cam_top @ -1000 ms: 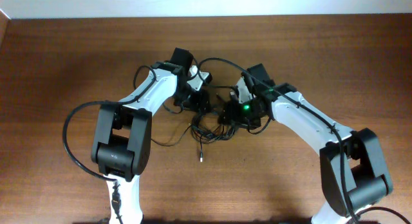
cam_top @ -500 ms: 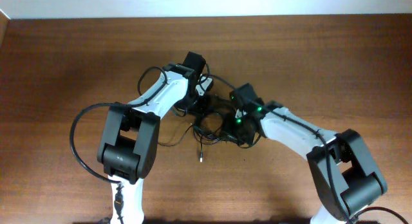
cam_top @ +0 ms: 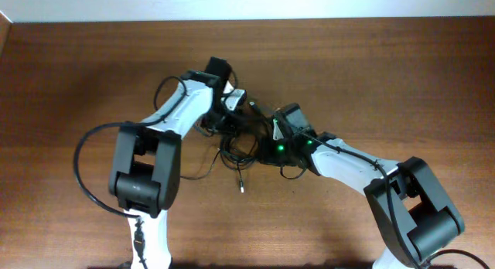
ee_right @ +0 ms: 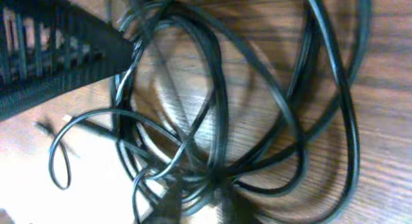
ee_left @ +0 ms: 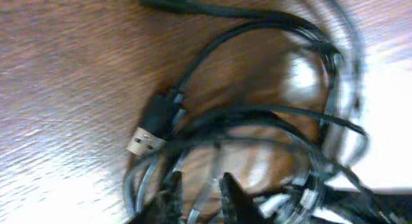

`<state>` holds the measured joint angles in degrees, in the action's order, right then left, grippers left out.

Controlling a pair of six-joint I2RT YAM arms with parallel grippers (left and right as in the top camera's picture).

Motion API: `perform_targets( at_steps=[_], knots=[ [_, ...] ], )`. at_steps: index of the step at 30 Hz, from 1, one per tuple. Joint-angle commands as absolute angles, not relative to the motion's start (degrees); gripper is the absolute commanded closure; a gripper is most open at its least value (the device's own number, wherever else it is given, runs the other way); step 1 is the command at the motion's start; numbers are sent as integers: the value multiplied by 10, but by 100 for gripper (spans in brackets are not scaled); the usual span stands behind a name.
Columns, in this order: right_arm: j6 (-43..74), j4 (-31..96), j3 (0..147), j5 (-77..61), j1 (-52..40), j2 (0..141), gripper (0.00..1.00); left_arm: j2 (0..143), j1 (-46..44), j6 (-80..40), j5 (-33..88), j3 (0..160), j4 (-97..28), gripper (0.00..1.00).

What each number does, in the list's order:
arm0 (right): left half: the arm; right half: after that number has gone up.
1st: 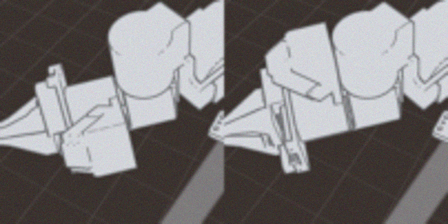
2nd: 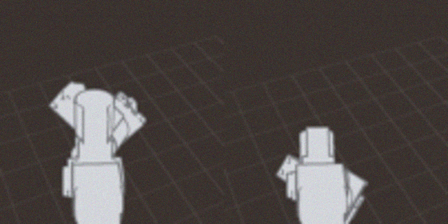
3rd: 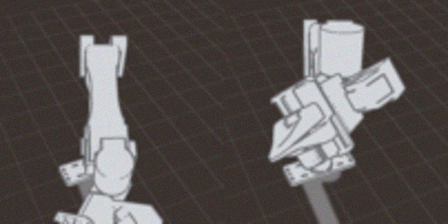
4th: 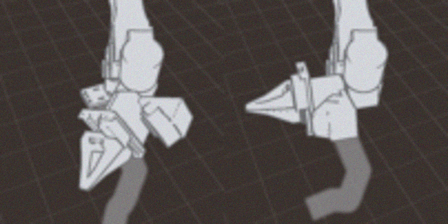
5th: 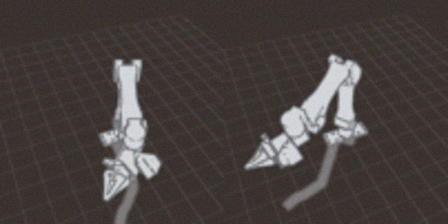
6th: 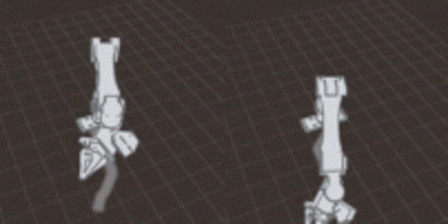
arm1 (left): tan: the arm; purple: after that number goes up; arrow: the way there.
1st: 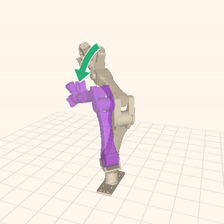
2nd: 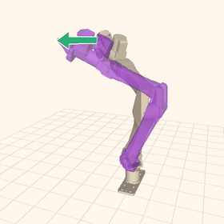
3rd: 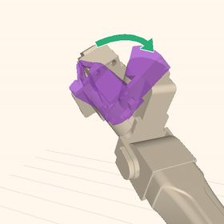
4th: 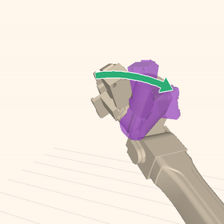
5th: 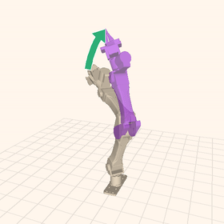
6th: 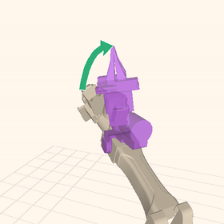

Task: Untangle cables

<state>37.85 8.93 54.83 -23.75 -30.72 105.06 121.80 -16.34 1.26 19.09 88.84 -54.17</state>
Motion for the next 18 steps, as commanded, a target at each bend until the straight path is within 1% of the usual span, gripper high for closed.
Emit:
perform_targets(
  at_steps=[1, 2, 3, 4, 5, 7, 11, 14, 15, 18],
  knots=[
    [347, 87, 547, -316, -276, 1055, 67, 1225, -131, 55, 319, 901, -548, 68],
    [347, 88, 548, -348, -264, 1055, 65, 1225, -130, 55, 319, 901, -548, 66],
    [349, 95, 553, -390, -248, 1055, 58, 1225, -130, 56, 317, 901, -548, 62],
    [349, 112, 561, -422, -239, 1055, 54, 1225, -131, 57, 315, 900, -547, 59],
    [349, 133, 568, -449, -233, 1055, 52, 1226, -132, 57, 301, 900, -547, 58],
    [348, 160, 569, -480, -237, 1055, 51, 1231, -136, 54, 286, 900, -543, 66],
    [347, 177, 568, -476, -285, 1055, 49, 1252, -138, 25, 266, 900, -527, 70],
    [355, 178, 566, -401, -336, 1055, 49, 1272, -138, 21, 266, 900, -523, 72],
    [373, 178, 561, -358, -357, 1055, 45, 1272, -138, 21, 268, 900, -523, 73],
    [395, 172, 558, -338, -386, 1075, 44, 1272, -138, 21, 268, 900, -524, 74]
  ],
)
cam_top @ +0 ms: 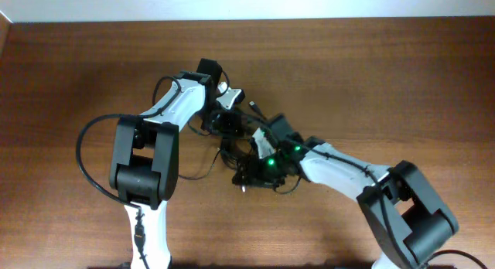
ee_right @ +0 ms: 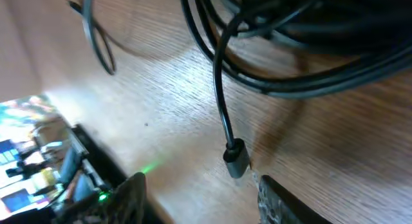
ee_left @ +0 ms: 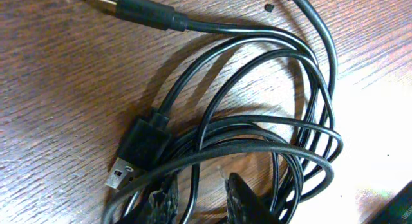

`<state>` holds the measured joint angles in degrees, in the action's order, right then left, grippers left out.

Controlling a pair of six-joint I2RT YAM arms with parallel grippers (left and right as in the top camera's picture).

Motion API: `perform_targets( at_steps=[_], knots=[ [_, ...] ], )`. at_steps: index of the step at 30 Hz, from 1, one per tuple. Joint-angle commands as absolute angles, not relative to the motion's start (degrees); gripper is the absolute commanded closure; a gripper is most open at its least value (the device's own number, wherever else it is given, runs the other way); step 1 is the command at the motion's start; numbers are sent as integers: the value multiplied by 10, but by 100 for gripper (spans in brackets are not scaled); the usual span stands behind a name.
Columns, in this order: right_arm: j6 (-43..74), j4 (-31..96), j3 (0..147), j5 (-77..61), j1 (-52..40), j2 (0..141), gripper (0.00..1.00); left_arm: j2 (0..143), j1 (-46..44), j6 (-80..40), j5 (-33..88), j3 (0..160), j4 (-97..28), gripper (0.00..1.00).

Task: Untangle cables

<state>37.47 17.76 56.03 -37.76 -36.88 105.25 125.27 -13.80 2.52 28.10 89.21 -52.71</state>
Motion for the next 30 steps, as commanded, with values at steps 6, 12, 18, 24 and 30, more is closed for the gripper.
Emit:
perform_targets(
  at_steps=[6, 12, 18, 24, 30],
  knots=[
    [397, 62, 558, -355, -409, 1131, 75, 1272, -139, 21, 279, 900, -524, 73],
    [413, -86, 558, -475, -344, 1130, 96, 1272, -139, 21, 279, 900, -524, 74],
    [440, -102, 558, -438, -266, 1130, 96, 1272, -139, 21, 279, 900, -524, 74],
    [440, -57, 558, -356, -285, 1130, 82, 1272, -139, 21, 278, 900, -524, 73],
    [453, -46, 561, -408, -277, 1082, 37, 1272, -139, 21, 279, 901, -524, 66]
  ],
)
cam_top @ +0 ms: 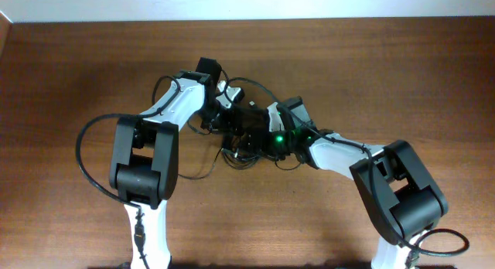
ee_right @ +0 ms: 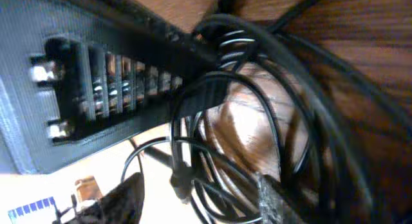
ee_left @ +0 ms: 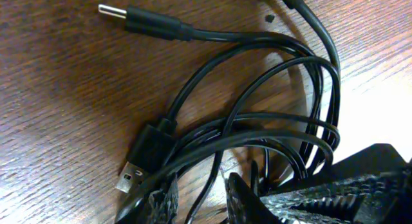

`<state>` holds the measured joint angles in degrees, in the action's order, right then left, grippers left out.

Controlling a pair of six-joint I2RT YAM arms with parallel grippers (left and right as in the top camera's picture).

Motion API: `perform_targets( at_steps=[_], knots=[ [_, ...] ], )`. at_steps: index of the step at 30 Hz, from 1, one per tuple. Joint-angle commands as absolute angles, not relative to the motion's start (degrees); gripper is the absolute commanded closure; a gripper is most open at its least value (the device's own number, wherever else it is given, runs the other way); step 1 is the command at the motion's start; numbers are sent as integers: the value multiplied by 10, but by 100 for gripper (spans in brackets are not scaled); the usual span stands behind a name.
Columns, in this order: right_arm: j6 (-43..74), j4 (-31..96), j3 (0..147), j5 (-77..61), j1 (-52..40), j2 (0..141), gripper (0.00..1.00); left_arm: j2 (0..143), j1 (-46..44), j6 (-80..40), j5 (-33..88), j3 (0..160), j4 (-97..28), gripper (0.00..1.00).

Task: Untangle cables

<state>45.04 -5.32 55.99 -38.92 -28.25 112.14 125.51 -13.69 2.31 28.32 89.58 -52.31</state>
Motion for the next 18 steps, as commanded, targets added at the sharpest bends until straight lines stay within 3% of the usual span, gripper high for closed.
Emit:
perform_targets(
  at_steps=[1, 5, 8, 13, 14, 15, 18],
  knots=[
    [453, -41, 561, -414, -273, 1066, 36, 1272, -138, 21, 279, 901, -524, 59],
    [415, 43, 561, -413, -248, 992, 36, 1270, -138, 22, 278, 920, -547, 44],
    [384, 144, 561, -352, -218, 985, 34, 1244, -138, 22, 273, 925, -553, 41],
    [375, 260, 561, -257, -144, 985, 28, 1167, -141, 21, 157, 925, -578, 56],
    [362, 272, 561, -237, -132, 985, 25, 1155, -143, 12, 134, 925, -578, 56],
    [357, 284, 560, -208, -120, 985, 21, 1141, -147, -19, 93, 925, -578, 65],
    [357, 296, 556, -116, -104, 990, 12, 1118, -185, -37, 81, 925, -595, 73]
  ],
)
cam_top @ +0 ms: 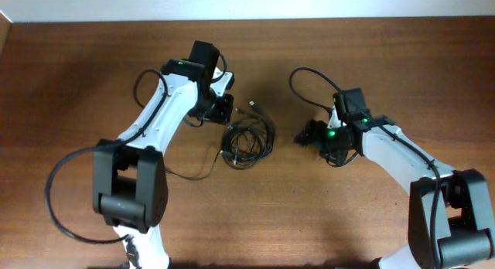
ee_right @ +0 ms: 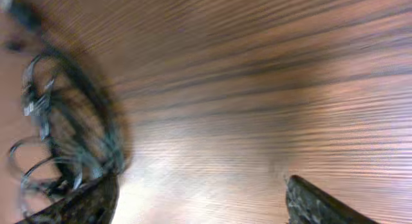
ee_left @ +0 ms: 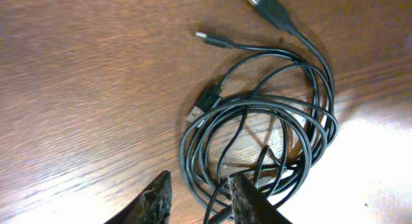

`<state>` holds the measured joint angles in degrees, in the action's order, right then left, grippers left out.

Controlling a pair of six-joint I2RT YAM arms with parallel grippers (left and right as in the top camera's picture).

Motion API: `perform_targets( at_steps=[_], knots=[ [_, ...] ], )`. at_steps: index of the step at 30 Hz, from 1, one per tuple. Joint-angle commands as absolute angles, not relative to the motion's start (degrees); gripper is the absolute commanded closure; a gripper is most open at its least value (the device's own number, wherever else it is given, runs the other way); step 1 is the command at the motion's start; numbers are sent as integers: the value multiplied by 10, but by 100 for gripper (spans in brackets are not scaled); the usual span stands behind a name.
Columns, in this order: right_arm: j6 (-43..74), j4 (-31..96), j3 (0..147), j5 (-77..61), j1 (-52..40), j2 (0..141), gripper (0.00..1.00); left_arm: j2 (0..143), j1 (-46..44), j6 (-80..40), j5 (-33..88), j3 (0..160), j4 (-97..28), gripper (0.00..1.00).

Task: Untangle cables

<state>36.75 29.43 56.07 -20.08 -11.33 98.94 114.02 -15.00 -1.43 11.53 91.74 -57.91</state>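
Note:
A tangle of black cables (cam_top: 247, 137) lies coiled on the wooden table, with one strand trailing off to the lower left. The left wrist view shows the same coil (ee_left: 270, 134), its USB plug (ee_left: 196, 112) and a thin plug (ee_left: 206, 37). My left gripper (cam_top: 220, 108) hovers at the coil's upper left; its jaws (ee_left: 201, 179) are open, with loops of the coil lying under them. My right gripper (cam_top: 305, 134) is to the right of the coil, apart from it. It is wide open (ee_right: 201, 180) over bare wood, the blurred cables (ee_right: 64, 121) at its left.
The brown table (cam_top: 387, 52) reaches a pale wall strip at the back. A black lead (cam_top: 305, 77) arcs above my right arm. Another plug (ee_left: 261, 2) sits at the top edge of the left wrist view.
Both grippers have drawn away from the tangle: the right one now sits well to the right over bare wood. The left one is higher and further back. The coil lies alone on the table.
Both grippers were crowded over the tangle at the table's middle. Then my right gripper was open at the lower side beside a plug end. After that it pressed in close against the left one at the bundle. Now both stand apart, and the coil rests looser.

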Motion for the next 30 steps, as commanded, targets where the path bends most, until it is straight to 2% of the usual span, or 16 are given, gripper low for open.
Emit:
perform_targets(
  at_steps=[1, 4, 6, 8, 11, 14, 22, 25, 30],
  knots=[
    [358, 296, 554, -114, -100, 990, 11, 1120, -199, -36, 80, 924, -606, 74],
    [357, 313, 552, -113, -65, 992, 8, 1126, -259, -34, 76, 905, -620, 73],
    [345, 313, 545, -112, -42, 992, 6, 1126, -283, -35, 76, 891, -611, 67],
    [334, 318, 538, -91, -17, 997, 0, 1126, -297, -81, 76, 870, -573, 66],
    [334, 336, 538, -83, -7, 1004, 1, 1126, -299, -145, 49, 830, -506, 69],
    [334, 328, 538, -83, -7, 1005, 1, 1126, -305, -150, 53, 786, -426, 71],
    [334, 326, 538, -68, -9, 1008, 1, 1126, -349, -150, 50, 783, -407, 69],
    [334, 326, 538, -68, -9, 1008, 2, 1126, -358, -198, -3, 775, -406, 66],
    [334, 328, 538, -68, -9, 1008, 1, 1126, -359, -202, -37, 738, -344, 65]
  ],
)
